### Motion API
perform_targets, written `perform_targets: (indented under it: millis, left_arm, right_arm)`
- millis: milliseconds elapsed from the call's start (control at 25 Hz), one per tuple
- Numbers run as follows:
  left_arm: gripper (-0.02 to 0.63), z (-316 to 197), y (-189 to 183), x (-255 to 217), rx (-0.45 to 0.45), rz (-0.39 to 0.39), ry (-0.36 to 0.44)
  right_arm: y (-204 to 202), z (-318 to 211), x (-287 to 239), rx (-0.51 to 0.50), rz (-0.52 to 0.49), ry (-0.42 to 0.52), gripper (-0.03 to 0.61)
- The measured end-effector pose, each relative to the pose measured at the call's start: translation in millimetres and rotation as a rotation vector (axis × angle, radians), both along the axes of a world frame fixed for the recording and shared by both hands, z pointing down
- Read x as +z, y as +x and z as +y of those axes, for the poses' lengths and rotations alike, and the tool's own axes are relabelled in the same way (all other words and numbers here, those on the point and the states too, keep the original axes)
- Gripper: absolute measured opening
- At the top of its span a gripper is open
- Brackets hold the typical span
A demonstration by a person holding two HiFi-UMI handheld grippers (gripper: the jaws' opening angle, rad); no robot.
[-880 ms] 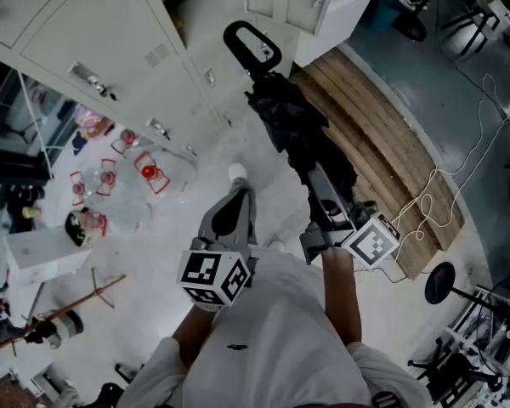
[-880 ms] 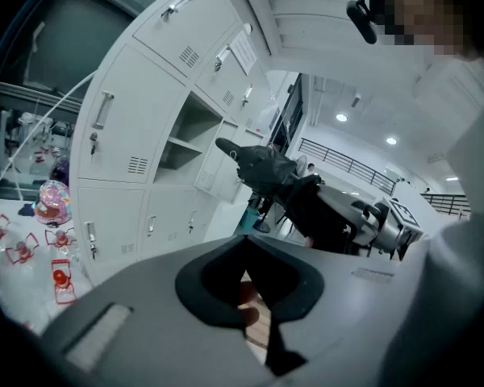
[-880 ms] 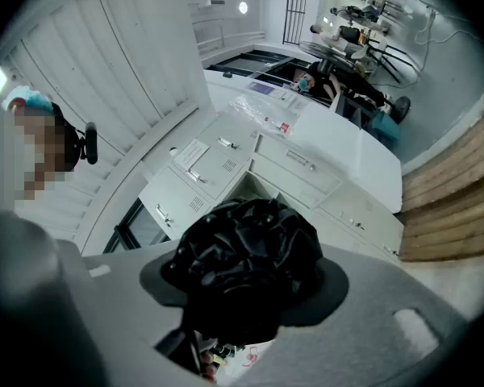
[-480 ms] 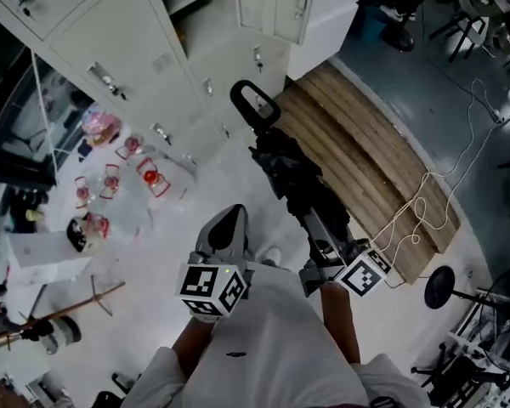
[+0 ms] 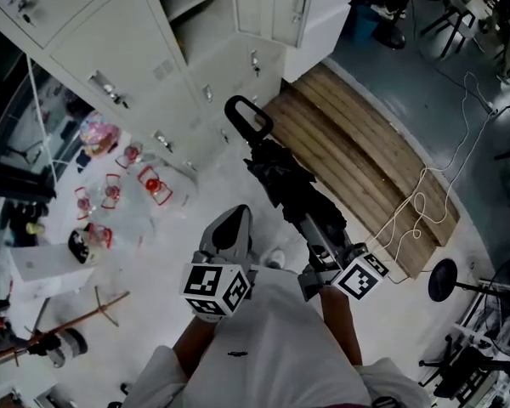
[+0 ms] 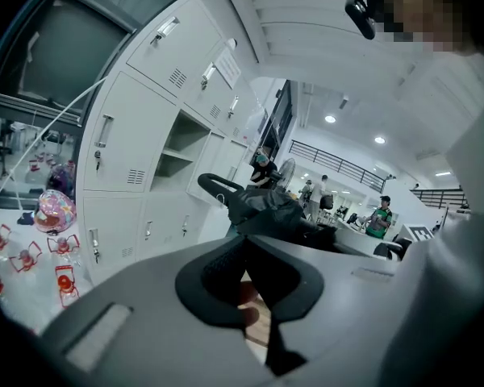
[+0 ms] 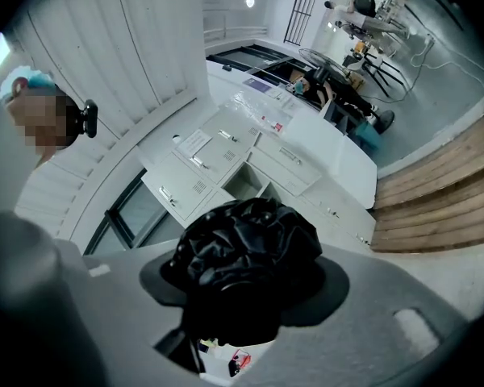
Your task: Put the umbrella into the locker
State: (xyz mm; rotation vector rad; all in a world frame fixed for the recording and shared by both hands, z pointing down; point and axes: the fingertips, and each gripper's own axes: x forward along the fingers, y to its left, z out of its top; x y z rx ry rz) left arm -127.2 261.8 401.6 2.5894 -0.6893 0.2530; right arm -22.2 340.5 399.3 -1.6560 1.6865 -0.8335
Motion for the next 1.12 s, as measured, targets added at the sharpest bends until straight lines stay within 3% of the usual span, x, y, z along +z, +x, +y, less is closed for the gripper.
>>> perform_targets:
  millis: [560, 1120]
  left_arm:
    - [0.017, -61.4, -18.1, -10.3, 0.020, 0.060, -0.018]
    - [0.017, -113.6, -61.1, 2.5, 0.004, 0.063, -0.043]
  right_arm:
    - [-14.4, -58.5, 8.7, 0.049, 0.006, -0.100, 0.262]
    - [-39.2, -102.2, 11.6, 0.091, 0.011, -0.119, 0.262]
